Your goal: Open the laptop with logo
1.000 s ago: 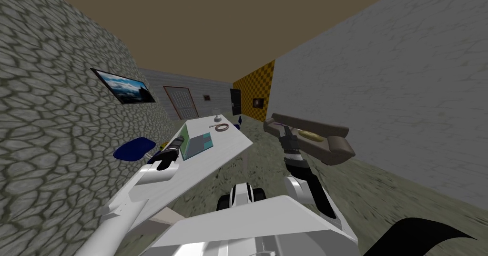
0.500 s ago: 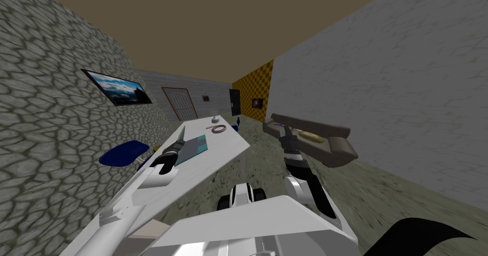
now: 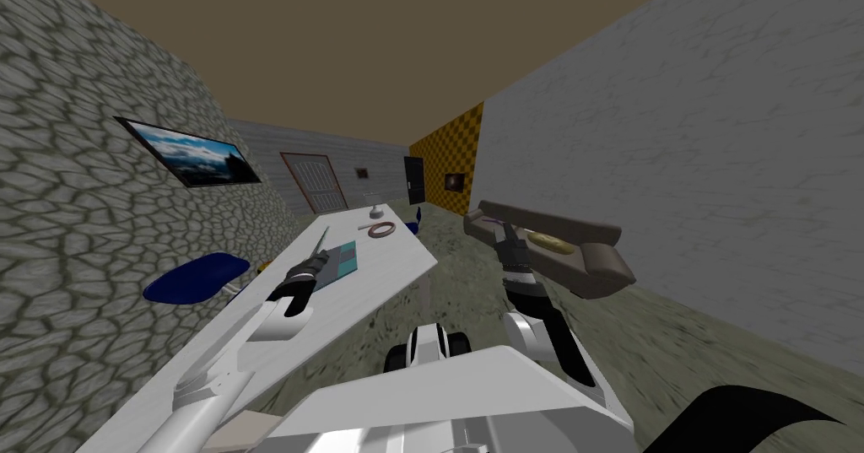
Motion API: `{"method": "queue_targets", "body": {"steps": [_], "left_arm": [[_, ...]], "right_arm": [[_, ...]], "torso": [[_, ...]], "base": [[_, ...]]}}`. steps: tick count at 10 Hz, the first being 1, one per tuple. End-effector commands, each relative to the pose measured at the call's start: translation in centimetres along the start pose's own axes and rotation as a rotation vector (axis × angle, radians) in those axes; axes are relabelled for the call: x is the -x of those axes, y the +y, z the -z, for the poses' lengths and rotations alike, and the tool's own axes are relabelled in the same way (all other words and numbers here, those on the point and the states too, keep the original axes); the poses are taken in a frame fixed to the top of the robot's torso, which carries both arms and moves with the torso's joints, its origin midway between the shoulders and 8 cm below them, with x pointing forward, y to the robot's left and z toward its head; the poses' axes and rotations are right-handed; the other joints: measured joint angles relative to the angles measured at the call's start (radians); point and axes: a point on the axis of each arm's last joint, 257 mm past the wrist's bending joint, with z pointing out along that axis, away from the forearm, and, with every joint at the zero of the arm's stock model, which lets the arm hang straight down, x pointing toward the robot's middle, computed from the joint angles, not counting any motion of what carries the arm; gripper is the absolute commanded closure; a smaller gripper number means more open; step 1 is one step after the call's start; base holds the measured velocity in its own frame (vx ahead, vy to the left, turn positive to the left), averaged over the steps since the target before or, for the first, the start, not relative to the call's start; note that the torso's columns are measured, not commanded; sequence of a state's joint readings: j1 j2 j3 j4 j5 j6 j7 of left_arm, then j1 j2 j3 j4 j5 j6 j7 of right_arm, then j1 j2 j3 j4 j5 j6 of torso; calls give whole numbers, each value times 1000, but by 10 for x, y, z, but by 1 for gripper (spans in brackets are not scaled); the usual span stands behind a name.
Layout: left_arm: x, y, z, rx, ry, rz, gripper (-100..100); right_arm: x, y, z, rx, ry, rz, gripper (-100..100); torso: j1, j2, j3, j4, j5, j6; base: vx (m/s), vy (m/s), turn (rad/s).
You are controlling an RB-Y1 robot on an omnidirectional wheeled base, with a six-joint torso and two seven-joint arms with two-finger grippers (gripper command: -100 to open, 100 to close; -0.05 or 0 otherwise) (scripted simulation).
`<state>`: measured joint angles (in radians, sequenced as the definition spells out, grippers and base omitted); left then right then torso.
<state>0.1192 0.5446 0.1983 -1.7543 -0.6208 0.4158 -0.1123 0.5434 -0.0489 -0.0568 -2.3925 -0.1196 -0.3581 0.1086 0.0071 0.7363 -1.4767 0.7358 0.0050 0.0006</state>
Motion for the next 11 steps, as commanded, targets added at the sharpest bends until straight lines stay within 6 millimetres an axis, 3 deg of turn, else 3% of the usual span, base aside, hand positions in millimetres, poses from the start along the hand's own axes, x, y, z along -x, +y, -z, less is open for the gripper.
{"method": "queue_targets", "body": {"steps": [1,4,5,6,9,10,11], "left_arm": [[-10,-3,2,1,-2,-40,100],[-33,-11,7,-1,8,-97,100],[-30,-10,7,-1,-1,-120,100],[-44,-16,9,-5,12,-132,100],[-52,-21,12,-8,5,-199,100],[-65,-28,15,-15,18,-216,100],[-63,-28,15,-14,8,-243,100]], "right_arm": [[0,0,0,0,0,0,0],[0,0,0,0,0,0,0],[0,0,0,0,0,0,0],[0,0,0,0,0,0,0],[0,0,0,0,0,0,0],[0,0,0,0,0,0,0],[0,0,0,0,0,0,0]], "torso": [[1,2,1,1,0,-2],[0,1,0,1,-2,-4],[0,-1,0,0,-1,-4],[1,-1,-1,-1,-1,-4],[1,-1,0,-2,1,-5],[2,-1,-1,-2,1,-5],[4,-3,-1,-3,2,-5]], "base": [[16,-2,19],[19,13,35],[16,11,15],[21,13,49],[19,8,27],[16,6,42],[15,2,20]]}}
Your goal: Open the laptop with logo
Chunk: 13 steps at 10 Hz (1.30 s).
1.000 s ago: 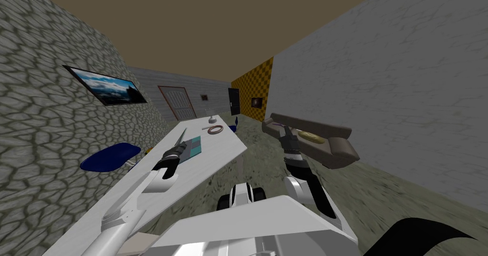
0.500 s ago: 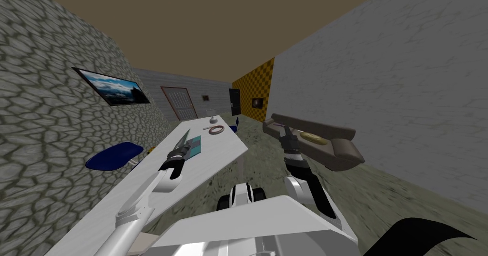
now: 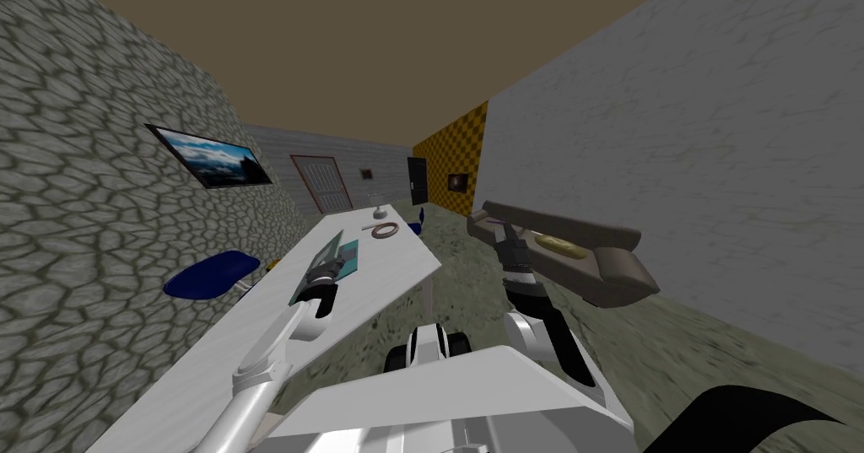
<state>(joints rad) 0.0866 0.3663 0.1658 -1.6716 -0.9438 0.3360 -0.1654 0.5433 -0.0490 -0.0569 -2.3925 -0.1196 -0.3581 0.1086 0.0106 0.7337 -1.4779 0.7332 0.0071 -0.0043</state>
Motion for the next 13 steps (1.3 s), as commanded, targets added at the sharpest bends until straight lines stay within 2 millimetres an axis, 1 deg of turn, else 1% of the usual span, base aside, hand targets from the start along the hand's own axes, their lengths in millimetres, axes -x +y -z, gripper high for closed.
{"method": "queue_targets", "body": {"steps": [1,2,3,6,9,10,13], "left_arm": [[-18,-9,6,0,16,-64,100],[-17,-9,6,0,11,-80,100],[-6,-9,-2,-6,0,-70,-100],[14,1,-20,10,-7,-80,-100],[34,11,-38,28,-11,-88,-100],[33,11,-38,27,-7,-78,-100],[55,21,-54,46,-9,-85,-100]], "right_arm": [[0,0,0,0,0,0,0],[0,0,0,0,0,0,0],[0,0,0,0,0,0,0],[0,0,0,0,0,0,0],[0,0,0,0,0,0,0],[0,0,0,0,0,0,0],[0,0,0,0,0,0,0]], "torso": [[1,1,0,1,-1,-1],[-1,2,1,1,-1,-1],[0,1,1,1,-1,0],[-13,6,3,5,-8,4],[-11,4,2,5,-7,4],[-10,4,2,5,-7,4],[-11,4,2,5,-7,4]], "base": [[25,10,46],[14,6,31],[-21,-17,-41],[-63,-39,-63],[-70,-43,-63],[-38,-26,-17],[-43,-27,-56]]}}
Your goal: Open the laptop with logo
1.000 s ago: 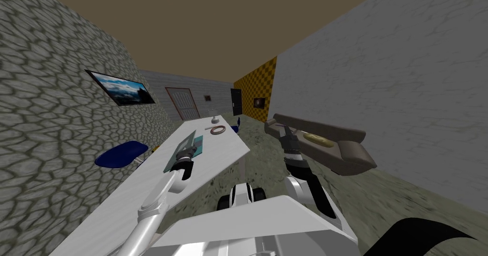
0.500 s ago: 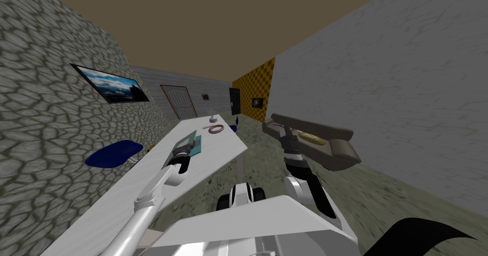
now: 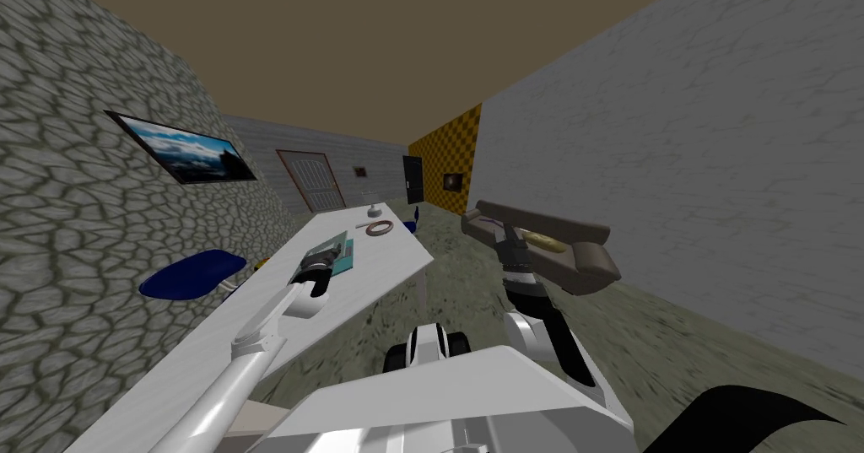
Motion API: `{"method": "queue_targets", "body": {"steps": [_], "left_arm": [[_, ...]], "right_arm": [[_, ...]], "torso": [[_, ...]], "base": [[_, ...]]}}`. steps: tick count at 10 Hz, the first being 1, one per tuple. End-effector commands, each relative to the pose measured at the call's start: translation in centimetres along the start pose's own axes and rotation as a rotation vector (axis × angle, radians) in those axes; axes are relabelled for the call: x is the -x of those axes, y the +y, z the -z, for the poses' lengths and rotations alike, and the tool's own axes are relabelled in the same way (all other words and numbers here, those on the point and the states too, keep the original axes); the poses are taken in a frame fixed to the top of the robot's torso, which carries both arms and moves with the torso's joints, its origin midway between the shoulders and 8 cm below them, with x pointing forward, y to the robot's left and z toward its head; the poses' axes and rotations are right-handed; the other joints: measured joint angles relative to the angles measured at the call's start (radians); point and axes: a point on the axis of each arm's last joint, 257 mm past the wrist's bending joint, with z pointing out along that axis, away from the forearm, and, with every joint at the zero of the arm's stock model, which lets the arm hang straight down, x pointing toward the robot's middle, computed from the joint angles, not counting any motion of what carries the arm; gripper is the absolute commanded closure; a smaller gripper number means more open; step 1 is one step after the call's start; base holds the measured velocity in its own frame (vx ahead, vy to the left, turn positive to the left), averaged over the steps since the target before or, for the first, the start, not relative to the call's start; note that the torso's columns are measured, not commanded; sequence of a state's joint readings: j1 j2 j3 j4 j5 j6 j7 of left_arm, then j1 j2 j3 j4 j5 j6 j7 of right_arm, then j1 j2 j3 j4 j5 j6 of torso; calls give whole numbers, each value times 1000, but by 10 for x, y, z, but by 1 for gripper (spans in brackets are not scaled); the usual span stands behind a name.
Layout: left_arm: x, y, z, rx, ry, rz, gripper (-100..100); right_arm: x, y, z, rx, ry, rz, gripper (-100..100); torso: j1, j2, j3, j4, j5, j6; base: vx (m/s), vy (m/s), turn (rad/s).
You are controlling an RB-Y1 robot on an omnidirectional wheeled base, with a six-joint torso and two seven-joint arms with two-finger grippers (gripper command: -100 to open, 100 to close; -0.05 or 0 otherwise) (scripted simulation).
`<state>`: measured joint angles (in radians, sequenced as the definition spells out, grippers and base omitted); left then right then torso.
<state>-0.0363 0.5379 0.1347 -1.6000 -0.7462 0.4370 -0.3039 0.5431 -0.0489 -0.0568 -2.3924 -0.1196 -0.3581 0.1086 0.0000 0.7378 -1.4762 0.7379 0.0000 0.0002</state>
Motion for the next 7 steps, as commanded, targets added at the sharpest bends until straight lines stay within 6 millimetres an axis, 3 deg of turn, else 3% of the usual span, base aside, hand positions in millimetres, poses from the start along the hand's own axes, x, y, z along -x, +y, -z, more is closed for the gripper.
{"method": "queue_targets", "body": {"steps": [1,2,7], "left_arm": [[7,5,-7,8,0,-3,-100],[7,6,-7,10,1,-4,0],[7,6,-7,10,1,-4,0]], "right_arm": [[0,0,0,0,0,0,0],[0,0,0,0,0,0,0],[0,0,0,0,0,0,0]], "torso": [[-1,1,1,0,0,0],[1,0,0,0,0,-1],[0,0,0,0,0,0]], "base": [[-25,-15,-14],[0,0,0],[0,0,0]]}}
